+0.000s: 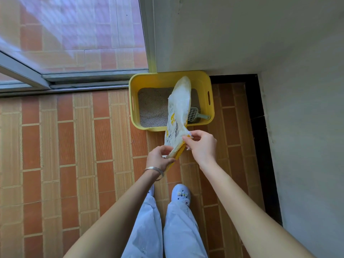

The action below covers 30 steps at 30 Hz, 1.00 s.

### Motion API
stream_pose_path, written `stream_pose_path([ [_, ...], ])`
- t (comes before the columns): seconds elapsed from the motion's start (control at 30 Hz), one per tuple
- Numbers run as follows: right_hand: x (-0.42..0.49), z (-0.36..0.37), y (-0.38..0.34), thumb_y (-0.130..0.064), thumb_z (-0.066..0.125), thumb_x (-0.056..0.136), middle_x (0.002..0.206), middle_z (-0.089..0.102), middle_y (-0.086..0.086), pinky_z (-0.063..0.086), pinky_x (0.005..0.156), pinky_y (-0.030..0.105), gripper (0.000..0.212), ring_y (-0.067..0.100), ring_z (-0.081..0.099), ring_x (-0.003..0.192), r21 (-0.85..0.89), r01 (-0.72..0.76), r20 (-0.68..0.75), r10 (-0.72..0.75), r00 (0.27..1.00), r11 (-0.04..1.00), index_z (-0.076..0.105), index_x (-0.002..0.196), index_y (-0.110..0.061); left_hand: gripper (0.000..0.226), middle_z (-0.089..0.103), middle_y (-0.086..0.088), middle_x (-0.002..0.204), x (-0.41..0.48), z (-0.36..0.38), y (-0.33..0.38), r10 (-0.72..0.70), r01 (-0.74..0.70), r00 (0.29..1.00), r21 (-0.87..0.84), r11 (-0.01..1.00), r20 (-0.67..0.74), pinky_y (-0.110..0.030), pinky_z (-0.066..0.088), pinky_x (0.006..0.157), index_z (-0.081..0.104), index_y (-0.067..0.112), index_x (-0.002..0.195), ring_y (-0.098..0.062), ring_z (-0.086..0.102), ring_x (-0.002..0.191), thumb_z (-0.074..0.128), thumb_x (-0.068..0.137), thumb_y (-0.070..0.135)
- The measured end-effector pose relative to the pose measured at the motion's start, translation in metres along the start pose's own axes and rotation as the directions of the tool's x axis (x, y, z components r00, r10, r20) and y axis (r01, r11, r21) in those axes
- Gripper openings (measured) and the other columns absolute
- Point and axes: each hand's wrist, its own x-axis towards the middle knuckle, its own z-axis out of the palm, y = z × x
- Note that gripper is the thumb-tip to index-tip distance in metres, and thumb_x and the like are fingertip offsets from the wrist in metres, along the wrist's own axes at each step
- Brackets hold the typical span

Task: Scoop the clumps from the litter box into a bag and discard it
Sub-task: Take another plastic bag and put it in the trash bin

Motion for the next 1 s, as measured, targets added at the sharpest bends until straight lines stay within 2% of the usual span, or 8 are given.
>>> stream_pose_path([
  [0.1, -0.005, 0.003, 0.012, -0.019, 0.074, 0.077, 0.076, 0.069, 0.001, 0.055, 0.064, 0.029, 0.017, 0.013, 0.063, 0.058, -0.012, -0.040, 0.031, 0.040, 0.999, 0.999, 0.071, 0.091, -0.010, 0.028, 0.070, -0.009, 0.096, 0.007, -0.009, 0.003, -0.056, 0.060, 0.998, -0.154, 0.986, 0.033, -0.029, 0.050, 0.086, 0.070, 0.010, 0.099, -0.011, 0.063, 0.084, 0.069, 0.075, -0.003],
  [0.2, -0.014, 0.010, 0.023, -0.018, 0.074, 0.077, 0.076, 0.068, 0.001, 0.054, 0.062, 0.027, 0.015, 0.010, 0.060, 0.059, -0.022, -0.038, 0.079, 0.039, 0.996, 0.999, 0.071, 0.090, -0.011, 0.018, 0.069, -0.008, 0.087, 0.015, -0.015, 0.019, -0.066, 0.060, 0.998, -0.284, 0.957, -0.012, -0.024, 0.048, 0.071, 0.070, 0.011, 0.097, -0.006, 0.057, 0.069, 0.062, 0.084, 0.003],
  [0.3, -0.022, 0.018, 0.031, -0.015, 0.073, 0.077, 0.078, 0.067, 0.001, 0.046, 0.059, 0.011, 0.017, 0.007, 0.059, 0.066, -0.005, -0.039, 0.093, 0.040, 0.995, 0.999, 0.071, 0.092, -0.008, 0.016, 0.065, -0.002, 0.082, 0.023, -0.018, 0.037, -0.118, 0.116, 0.993, -0.365, 0.924, 0.016, -0.013, 0.048, 0.057, 0.068, 0.008, 0.098, -0.007, 0.058, 0.072, 0.065, 0.086, 0.018],
  [0.4, -0.027, 0.024, 0.039, -0.012, 0.072, 0.078, 0.077, 0.066, 0.000, 0.040, 0.054, 0.004, 0.015, 0.007, 0.057, 0.067, -0.009, -0.060, 0.103, 0.061, 0.993, 0.998, 0.070, 0.091, -0.006, 0.024, 0.065, 0.000, 0.080, 0.031, -0.015, 0.043, -0.162, 0.159, 0.987, -0.337, 0.928, 0.018, -0.020, 0.052, 0.059, 0.066, 0.011, 0.090, -0.011, 0.061, 0.074, 0.074, 0.077, 0.030],
  [0.57, -0.038, 0.029, 0.055, -0.011, 0.072, 0.079, 0.081, 0.067, -0.001, 0.043, 0.057, 0.008, 0.013, 0.008, 0.060, 0.072, -0.048, -0.111, 0.157, 0.118, 0.981, 0.993, 0.070, 0.091, -0.010, 0.021, 0.064, -0.003, 0.074, 0.036, -0.011, 0.037, -0.224, 0.213, 0.974, -0.226, 0.951, -0.025, -0.021, 0.053, 0.051, 0.061, 0.016, 0.072, -0.012, 0.059, 0.060, 0.081, 0.069, 0.013],
  [0.73, -0.043, 0.023, 0.065, -0.012, 0.070, 0.079, 0.090, 0.070, 0.001, 0.045, 0.063, 0.008, 0.019, 0.010, 0.063, 0.082, -0.038, -0.132, 0.276, 0.137, 0.951, 0.991, 0.070, 0.098, -0.010, 0.023, 0.068, -0.007, 0.073, 0.031, -0.006, 0.031, -0.294, 0.287, 0.955, -0.121, 0.950, -0.035, -0.031, 0.058, 0.068, 0.064, 0.021, 0.062, -0.019, 0.066, 0.063, 0.076, 0.071, 0.004],
  [0.87, -0.029, 0.013, 0.061, 0.006, 0.055, 0.082, 0.110, 0.062, 0.004, 0.044, 0.070, 0.008, 0.040, 0.012, 0.057, 0.101, 0.080, -0.241, 0.424, 0.186, 0.886, 0.967, 0.060, 0.120, -0.006, 0.013, 0.064, -0.006, 0.069, 0.027, -0.001, 0.027, -0.328, 0.321, 0.944, -0.259, 0.911, 0.016, -0.015, 0.051, 0.048, 0.068, 0.011, 0.073, -0.012, 0.060, 0.058, 0.075, 0.072, 0.001],
  [1.0, -0.008, 0.013, 0.050, 0.012, 0.037, 0.084, 0.118, 0.059, 0.012, 0.045, 0.085, 0.017, 0.046, 0.016, 0.054, 0.109, 0.110, -0.258, 0.419, 0.190, 0.888, 0.960, 0.054, 0.125, 0.000, 0.012, 0.065, -0.005, 0.069, 0.021, -0.003, 0.022, -0.341, 0.333, 0.940, -0.322, 0.886, 0.032, -0.014, 0.049, 0.047, 0.069, 0.007, 0.081, -0.010, 0.062, 0.055, 0.075, 0.073, 0.000],
])
